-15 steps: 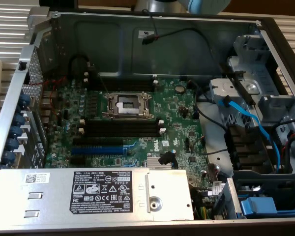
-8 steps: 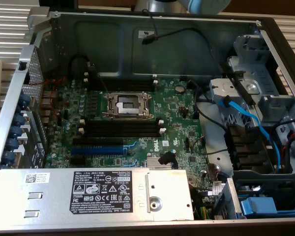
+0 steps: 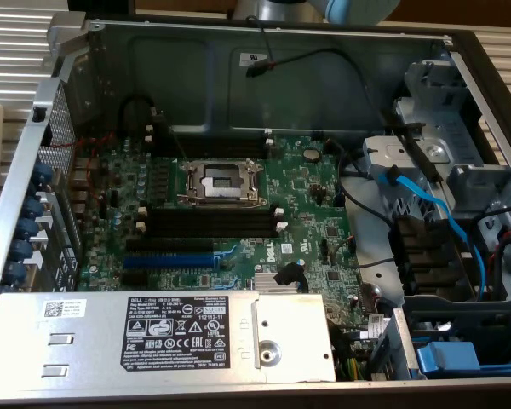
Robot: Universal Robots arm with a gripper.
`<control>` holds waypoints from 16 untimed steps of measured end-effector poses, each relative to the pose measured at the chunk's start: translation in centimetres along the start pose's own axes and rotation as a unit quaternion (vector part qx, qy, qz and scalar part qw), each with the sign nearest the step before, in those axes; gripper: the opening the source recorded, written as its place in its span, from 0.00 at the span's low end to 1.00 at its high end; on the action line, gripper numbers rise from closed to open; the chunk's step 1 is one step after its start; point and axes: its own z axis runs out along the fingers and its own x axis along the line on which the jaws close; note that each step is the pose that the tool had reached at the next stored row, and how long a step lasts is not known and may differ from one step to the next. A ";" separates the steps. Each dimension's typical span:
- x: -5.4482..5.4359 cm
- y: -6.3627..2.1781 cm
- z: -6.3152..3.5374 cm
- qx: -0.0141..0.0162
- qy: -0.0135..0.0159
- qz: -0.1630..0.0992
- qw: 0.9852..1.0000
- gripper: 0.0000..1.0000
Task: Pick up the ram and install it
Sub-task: 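Pick up the ram and move it above insertion slot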
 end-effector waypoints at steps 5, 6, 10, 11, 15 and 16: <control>0.0 0.02 0.10 0.000 0.000 0.000 1.000 0.24; 0.0 0.07 0.21 0.000 0.001 0.000 1.000 0.24; 0.0 0.16 0.56 -0.003 0.002 0.000 1.000 0.24; 0.0 0.17 0.64 -0.005 0.003 0.000 1.000 0.24; 0.0 0.30 0.87 -0.005 0.011 0.000 1.000 0.24; 0.0 0.40 0.90 -0.001 0.013 0.000 1.000 0.24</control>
